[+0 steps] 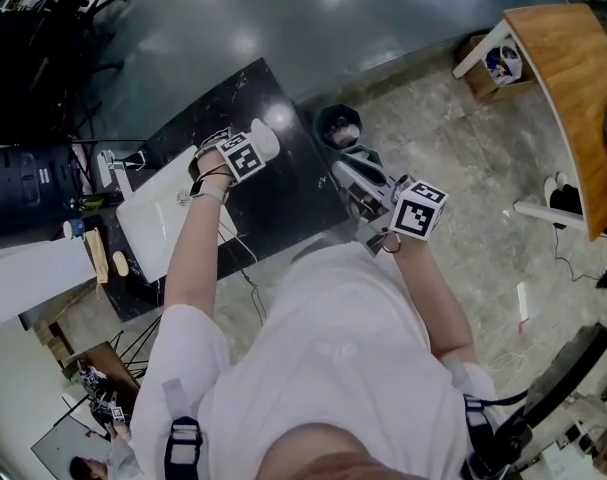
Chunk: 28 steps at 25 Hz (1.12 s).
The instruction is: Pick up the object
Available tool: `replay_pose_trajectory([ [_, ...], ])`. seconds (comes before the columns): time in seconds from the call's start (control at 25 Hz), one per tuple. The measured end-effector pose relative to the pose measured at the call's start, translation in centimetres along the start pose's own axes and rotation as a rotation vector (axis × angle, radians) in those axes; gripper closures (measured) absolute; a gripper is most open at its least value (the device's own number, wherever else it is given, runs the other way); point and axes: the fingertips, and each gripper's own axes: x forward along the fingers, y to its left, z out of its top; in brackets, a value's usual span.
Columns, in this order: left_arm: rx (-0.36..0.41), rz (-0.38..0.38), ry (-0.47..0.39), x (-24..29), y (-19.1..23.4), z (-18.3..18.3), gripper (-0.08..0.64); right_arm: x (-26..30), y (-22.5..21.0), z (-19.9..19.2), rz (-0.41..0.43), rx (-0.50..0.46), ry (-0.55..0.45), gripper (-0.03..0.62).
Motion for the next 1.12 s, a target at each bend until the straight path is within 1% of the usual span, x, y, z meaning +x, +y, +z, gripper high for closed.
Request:
replay_pose_trajectory([
  [0.08,0.004,-0.043,0.019,0.4,0.0,-0.1,0.086,-0.1,0.0,-0.1,-0.003,0.0,0.0,0.514],
  [0.24,-0.053,-0.129,0.125,1.2,-0.4,-1.2,0.054,-0.3,-0.1,0.1,-0.009,-0.004,-0.003,0.514],
  [0.28,-0.062,-0.141,0.138,1.2,-0.5,-1.4,0.052,-0.3,-0.1,0.2,-0.009,-0.005,-0.006,0.514],
  [0.36,-0.066,-0.146,0.12,1.0,-0.5,-1.6,0.051,-0.4,-0.1,0.4,-0.01,-0.007,-0.011,0.514],
  [0.48,-0.074,-0.146,0.033,1.1,-0.7,-1.5,0.049,-0.5,-0.3,0.4,-0.012,-0.005,-0.011,0.513],
  [0.56,-0.084,-0.165,0.005,1.0,-1.1,-1.4,0.048,-0.4,-0.3,0.4,-0.01,-0.003,-0.009,0.514],
  [0.68,-0.077,-0.156,-0.004,0.9,-1.0,-1.3,0.046,-0.1,0.0,0.3,0.0,-0.004,-0.006,0.514],
  [0.8,-0.084,-0.173,-0.013,0.8,-1.4,-1.1,0.046,0.2,0.5,0.1,0.011,-0.007,0.001,0.514],
  [1.0,-0.086,-0.132,-0.025,1.0,-0.7,-1.0,0.048,0.0,0.9,-0.5,0.016,-0.011,0.013,0.514],
  [1.12,-0.126,-0.117,-0.022,0.9,-0.6,-1.4,0.048,-0.5,1.0,-0.6,0.012,-0.014,0.01,0.514],
])
